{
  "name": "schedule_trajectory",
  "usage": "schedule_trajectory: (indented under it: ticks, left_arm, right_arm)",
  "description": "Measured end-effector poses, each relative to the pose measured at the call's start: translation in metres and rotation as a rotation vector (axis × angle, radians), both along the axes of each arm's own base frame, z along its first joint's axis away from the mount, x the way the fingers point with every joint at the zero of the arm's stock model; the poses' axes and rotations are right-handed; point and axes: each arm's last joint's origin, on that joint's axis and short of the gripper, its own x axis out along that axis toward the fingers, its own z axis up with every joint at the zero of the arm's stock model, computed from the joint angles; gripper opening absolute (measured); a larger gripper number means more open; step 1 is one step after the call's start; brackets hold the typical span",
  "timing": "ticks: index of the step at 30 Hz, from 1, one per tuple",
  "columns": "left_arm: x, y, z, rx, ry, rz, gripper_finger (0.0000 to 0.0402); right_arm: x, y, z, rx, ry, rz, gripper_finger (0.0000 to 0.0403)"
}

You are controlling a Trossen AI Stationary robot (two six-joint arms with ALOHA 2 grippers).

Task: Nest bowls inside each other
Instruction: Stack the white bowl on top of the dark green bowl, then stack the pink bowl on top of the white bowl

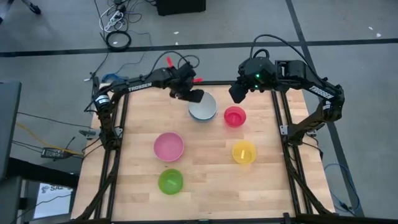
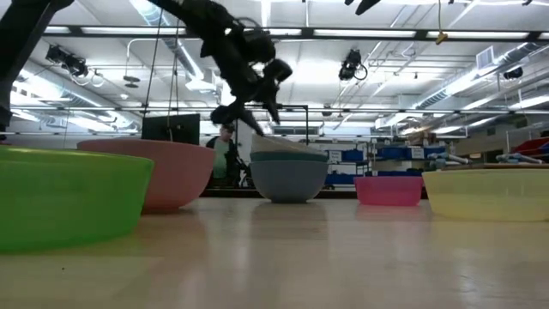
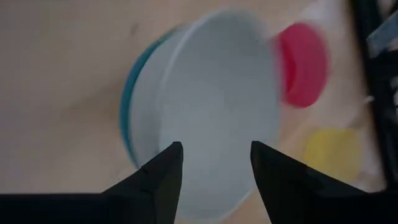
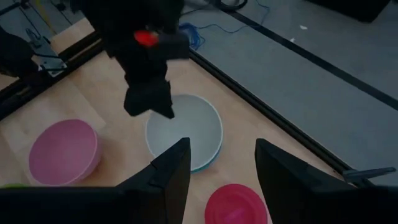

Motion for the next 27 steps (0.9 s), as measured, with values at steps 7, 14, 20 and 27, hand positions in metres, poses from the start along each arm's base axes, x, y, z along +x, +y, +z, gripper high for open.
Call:
schedule_trajectory:
  ticks: [7,14,20,27]
  left_arm:
    - [-0.005,0.004,-0.015,-0.16,-0.066,-0.024,0.0198]
    - [-0.008,0.008,0.033,-0.122,-0.153,-0.107,0.0198]
    - [-0.063,0.0,0.072,0.022,0.124,-0.14,0.0198]
    - [-0.114,-0.052,0.096,0.118,0.18,-0.405,0.0198]
  right_arm:
    - [0.0,0.0,0.0,0.001,0.0,0.0,0.0167]
    - [-0.001,0.0,-0.001,0.005,0.02,-0.002,0.0167]
    - [-0.017,0.001,-0.012,0.035,0.177,-0.115,0.0167]
    - [-0.03,0.004,-0.009,0.088,0.146,-0.169,0.0167]
